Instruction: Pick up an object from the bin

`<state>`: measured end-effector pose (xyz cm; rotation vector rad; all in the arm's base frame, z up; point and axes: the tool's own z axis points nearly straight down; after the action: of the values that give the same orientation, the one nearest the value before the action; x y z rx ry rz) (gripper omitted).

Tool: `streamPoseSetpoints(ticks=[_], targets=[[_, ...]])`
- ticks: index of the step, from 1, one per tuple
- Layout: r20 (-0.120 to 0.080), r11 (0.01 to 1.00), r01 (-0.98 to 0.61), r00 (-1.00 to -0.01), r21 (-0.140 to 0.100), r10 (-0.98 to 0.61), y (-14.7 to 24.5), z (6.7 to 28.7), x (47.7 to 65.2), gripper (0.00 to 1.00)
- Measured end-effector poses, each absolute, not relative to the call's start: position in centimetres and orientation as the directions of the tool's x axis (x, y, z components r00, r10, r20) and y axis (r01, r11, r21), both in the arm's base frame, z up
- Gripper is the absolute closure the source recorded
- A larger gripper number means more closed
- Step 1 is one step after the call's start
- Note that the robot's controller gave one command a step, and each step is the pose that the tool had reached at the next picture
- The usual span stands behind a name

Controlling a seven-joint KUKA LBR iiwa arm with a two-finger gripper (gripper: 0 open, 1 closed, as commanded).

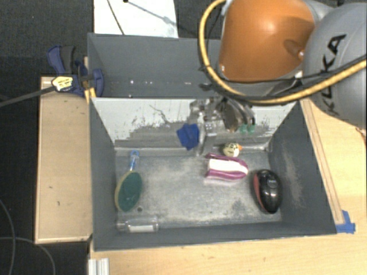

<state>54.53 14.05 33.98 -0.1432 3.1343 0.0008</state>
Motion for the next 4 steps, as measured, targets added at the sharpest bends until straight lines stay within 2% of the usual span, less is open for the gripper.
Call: streamPoseSetpoints(ticks=[4], targets=[[-0.004,0.996,-0.092,-0.996,0.000,-0.092,14.05,33.98,54.53,1.00]])
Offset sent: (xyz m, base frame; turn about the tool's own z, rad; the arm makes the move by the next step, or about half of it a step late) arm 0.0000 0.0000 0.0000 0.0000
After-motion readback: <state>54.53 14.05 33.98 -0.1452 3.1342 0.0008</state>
